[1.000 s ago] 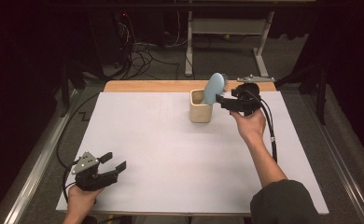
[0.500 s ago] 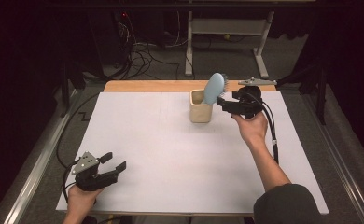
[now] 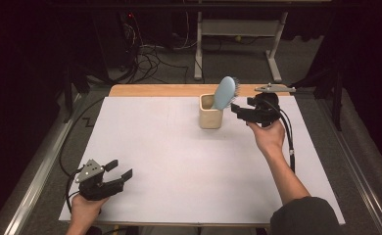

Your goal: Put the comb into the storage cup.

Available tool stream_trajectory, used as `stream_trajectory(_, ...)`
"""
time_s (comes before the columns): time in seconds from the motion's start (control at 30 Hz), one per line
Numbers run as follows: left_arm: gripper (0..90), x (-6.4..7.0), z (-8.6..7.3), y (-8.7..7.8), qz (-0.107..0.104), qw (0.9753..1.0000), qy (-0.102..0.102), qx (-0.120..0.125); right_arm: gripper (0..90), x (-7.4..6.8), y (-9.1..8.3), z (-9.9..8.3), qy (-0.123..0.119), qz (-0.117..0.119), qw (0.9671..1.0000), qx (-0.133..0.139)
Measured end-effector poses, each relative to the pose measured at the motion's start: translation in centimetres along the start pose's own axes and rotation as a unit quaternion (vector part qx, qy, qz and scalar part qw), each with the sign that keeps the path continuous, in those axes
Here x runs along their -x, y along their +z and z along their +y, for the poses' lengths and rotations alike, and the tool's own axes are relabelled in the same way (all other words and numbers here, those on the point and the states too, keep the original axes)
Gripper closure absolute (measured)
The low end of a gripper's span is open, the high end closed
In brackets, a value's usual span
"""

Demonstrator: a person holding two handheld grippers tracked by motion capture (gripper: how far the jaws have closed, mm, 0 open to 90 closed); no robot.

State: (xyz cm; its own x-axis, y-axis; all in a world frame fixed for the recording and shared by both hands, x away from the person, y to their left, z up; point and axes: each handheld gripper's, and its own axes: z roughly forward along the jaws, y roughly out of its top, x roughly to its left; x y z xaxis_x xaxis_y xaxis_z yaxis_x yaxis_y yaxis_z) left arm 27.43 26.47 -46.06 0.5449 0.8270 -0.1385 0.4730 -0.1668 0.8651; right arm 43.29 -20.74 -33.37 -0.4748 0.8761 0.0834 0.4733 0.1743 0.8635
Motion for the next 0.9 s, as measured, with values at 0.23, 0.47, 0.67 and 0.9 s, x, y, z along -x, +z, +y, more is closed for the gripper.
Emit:
stream_trajectory(0.23, 30.9, 0.0, 0.0, 0.0, 0.000, 1.0000, 0.000, 0.000, 32.7, 0.2, -0.4, -0.3, -0.002, 0.001, 1.0000, 0.002)
stream_trajectory(0.47, 30.9, 0.0, 0.0, 0.0, 0.000, 1.0000, -0.003, 0.001, 32.7, 0.5, -0.9, -0.7, 0.001, -0.001, 1.0000, 0.001)
stream_trajectory(0.67, 30.9, 0.0, 0.0, 0.0, 0.000, 1.0000, -0.004, 0.000, 32.7, 0.8, -1.2, -1.0, 0.002, -0.001, 1.0000, 0.001)
stream_trajectory(0.9, 30.9, -0.1, 0.0, 0.0, 0.001, 1.0000, -0.005, 0.000, 32.7, 1.1, -1.7, -1.6, 0.007, -0.001, 1.0000, 0.004)
